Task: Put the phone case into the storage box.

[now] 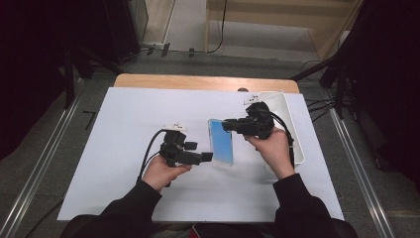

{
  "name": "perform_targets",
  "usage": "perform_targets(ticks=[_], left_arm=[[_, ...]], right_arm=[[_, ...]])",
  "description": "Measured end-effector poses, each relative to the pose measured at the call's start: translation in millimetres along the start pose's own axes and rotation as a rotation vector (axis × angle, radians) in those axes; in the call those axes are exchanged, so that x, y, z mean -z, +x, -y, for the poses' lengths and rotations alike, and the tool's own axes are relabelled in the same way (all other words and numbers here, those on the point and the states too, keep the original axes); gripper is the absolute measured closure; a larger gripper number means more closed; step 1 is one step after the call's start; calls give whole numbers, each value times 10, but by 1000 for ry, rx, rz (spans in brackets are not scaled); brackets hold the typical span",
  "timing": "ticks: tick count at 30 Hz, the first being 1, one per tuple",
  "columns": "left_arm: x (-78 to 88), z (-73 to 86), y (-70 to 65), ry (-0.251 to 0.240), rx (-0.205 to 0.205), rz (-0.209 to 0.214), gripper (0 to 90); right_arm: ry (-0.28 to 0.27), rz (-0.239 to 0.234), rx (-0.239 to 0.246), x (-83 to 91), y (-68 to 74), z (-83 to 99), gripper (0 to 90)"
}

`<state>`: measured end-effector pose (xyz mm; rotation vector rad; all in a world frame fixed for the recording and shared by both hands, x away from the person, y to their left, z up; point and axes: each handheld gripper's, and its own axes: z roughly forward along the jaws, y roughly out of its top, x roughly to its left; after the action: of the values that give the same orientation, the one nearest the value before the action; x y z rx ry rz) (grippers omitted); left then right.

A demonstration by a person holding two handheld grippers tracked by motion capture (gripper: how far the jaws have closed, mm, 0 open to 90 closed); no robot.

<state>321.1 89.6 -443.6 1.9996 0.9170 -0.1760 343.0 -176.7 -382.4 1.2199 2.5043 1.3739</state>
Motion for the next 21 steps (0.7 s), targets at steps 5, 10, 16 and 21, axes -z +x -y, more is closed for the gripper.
perform_targets(ticks=[5, 10, 16, 21], left_arm=[[55, -34, -20, 21, -34, -6, 129], [121, -81, -13, 36, -55, -2, 129], [186, -120, -15, 56, -86, 19, 146], [226, -165, -31, 79, -129, 34, 193]], right_arm=[[-9, -26, 38, 61, -16, 6, 775], [-14, -46, 84, 102, -24, 28, 775], [-6, -82, 102, 129, -36, 46, 775], [-3, -109, 124, 162, -39, 44, 775]])
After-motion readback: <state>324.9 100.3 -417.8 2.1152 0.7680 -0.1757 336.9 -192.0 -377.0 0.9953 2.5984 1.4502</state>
